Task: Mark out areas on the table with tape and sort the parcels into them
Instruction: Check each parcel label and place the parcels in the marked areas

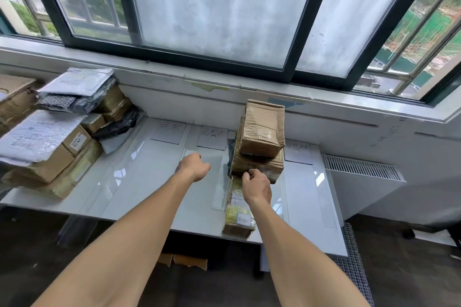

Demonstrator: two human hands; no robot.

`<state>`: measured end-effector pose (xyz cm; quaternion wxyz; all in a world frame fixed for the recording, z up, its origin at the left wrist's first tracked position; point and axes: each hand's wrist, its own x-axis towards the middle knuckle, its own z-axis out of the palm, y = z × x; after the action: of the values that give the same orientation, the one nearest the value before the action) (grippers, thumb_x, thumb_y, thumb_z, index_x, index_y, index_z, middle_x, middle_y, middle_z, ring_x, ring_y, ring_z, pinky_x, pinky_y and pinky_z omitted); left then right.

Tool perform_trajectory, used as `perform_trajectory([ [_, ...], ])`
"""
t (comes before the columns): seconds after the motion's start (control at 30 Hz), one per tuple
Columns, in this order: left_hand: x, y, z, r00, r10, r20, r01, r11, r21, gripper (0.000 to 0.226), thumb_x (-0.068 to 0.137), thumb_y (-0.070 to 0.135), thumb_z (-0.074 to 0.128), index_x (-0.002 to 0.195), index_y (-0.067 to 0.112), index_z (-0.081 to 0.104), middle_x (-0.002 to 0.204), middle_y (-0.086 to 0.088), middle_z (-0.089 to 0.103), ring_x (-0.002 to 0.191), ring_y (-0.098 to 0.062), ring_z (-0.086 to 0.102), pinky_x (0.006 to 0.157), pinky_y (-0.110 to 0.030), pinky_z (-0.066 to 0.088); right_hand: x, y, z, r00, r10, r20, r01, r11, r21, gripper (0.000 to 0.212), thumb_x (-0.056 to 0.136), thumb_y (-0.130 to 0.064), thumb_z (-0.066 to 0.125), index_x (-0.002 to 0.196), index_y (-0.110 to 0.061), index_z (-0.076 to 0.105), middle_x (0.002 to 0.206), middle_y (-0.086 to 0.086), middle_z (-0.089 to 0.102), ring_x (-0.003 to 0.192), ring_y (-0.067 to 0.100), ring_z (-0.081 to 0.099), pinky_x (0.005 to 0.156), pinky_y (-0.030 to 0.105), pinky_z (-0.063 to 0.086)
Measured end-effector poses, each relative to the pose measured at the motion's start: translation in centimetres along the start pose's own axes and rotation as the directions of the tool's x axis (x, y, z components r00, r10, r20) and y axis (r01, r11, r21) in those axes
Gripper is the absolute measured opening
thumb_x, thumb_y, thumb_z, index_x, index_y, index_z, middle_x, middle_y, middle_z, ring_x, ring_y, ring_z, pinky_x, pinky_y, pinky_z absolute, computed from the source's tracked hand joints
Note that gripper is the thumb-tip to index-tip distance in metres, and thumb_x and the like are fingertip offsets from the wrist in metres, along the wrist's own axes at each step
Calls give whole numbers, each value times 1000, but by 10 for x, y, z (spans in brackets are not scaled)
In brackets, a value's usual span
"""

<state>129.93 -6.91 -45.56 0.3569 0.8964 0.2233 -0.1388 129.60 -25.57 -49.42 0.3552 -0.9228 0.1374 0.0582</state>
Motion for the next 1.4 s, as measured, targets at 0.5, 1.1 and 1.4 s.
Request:
perform_trajectory([
  [0.5, 13, 71, -9, 989, 151, -12, -150, 971, -184, 55, 94, 32, 53, 143, 11, 45, 147, -9, 46, 132, -30, 44, 107, -36, 38, 42, -20, -77, 882, 103, -460, -15, 981, 191, 40, 98, -31, 52, 133, -14, 49, 134, 11, 50, 120, 32, 51, 100, 45, 43],
  [1.1, 68, 135, 21, 975, 184, 126, -128, 925, -359, 37, 94, 28, 51, 125, 9, 60, 125, -10, 63, 114, -30, 57, 101, -44, 46, 101, -39, -70, 969, 145, -200, -104, 974, 201, 61, 99, -41, 51, 151, -17, 30, 147, 9, 41, 131, 29, 45, 105, 45, 43],
  [1.4, 71, 133, 23, 955, 233, 182, -147, 908, -392, 44, 96, 25, 52, 137, 9, 51, 135, -10, 57, 121, -28, 53, 106, -43, 42, 100, -42, -63, 963, 161, -216, -121, 975, 189, 56, 100, -41, 48, 146, -12, 37, 142, 11, 47, 128, 30, 47, 103, 39, 40],
])
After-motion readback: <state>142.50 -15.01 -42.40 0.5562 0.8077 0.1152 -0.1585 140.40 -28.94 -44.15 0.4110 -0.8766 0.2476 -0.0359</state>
